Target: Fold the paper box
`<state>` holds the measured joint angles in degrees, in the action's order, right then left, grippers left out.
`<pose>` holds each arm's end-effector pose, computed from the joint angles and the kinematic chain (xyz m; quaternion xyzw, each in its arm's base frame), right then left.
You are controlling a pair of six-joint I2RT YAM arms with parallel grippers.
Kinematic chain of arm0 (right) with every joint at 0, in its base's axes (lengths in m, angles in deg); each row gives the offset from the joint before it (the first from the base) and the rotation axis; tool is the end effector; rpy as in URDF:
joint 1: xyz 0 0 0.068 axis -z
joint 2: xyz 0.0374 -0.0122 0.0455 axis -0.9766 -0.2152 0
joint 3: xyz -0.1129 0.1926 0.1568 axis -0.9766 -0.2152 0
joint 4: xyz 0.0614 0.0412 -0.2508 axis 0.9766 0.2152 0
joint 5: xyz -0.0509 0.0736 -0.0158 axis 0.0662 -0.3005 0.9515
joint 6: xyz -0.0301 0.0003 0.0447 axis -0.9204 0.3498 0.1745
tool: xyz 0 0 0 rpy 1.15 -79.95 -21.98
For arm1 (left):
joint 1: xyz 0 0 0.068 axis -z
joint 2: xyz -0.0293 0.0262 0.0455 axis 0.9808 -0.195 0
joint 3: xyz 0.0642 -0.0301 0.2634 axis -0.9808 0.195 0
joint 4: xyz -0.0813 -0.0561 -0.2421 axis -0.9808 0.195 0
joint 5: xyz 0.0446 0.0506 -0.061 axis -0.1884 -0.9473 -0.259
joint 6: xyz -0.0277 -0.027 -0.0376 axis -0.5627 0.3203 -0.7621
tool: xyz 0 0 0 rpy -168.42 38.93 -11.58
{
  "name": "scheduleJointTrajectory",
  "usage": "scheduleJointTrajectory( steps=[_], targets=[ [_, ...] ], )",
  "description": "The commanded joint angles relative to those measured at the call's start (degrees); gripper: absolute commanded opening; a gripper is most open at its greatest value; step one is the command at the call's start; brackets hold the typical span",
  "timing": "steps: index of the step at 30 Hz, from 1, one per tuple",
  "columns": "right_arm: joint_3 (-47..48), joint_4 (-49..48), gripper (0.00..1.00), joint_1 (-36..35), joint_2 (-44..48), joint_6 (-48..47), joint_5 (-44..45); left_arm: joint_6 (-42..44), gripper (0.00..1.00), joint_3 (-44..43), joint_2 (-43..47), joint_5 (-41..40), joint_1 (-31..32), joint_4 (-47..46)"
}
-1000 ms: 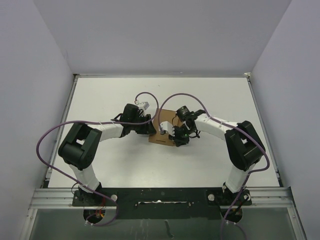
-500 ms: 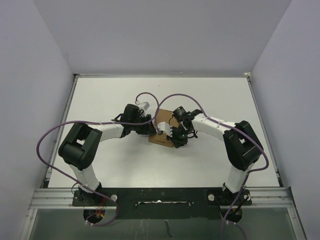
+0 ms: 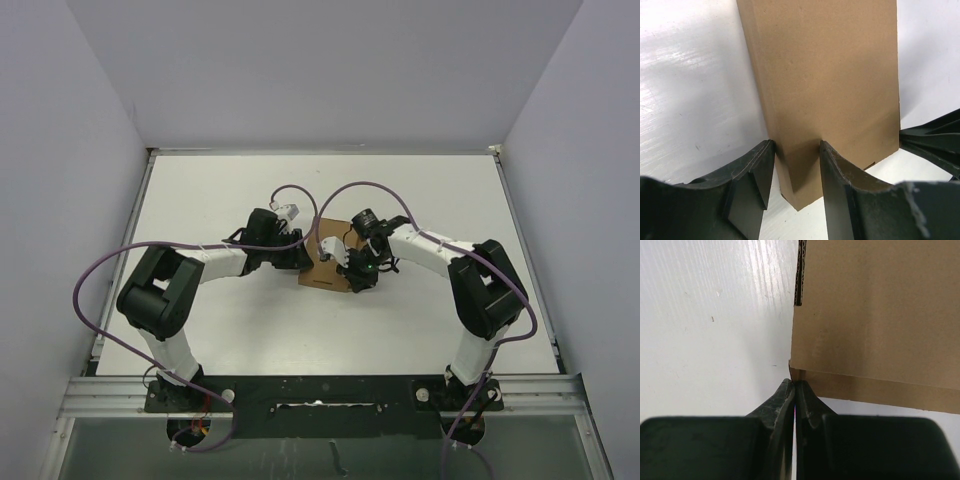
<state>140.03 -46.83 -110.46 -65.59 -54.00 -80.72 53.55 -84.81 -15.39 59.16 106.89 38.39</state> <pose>0.2721 0.1941 0.1751 -0.5914 0.7682 0.2107 0.1254 0.3047 -0.1776 0.1461 0.0824 0.9037 -0.3279 0.2627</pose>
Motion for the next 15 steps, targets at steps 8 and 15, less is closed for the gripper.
scheduleJointTrajectory(
  steps=[8, 15],
  targets=[
    [-0.7, -3.6, 0.00, 0.5, -0.4, 1.5, -2.5, 0.6, 0.39, 0.6, 2.1, 1.6, -0.3, 1.5],
    [-1.6, -4.2, 0.00, 0.9, -0.3, 1.4, -3.2, 0.6, 0.39, 0.4, 1.8, 1.7, -0.6, 1.6]
  ],
)
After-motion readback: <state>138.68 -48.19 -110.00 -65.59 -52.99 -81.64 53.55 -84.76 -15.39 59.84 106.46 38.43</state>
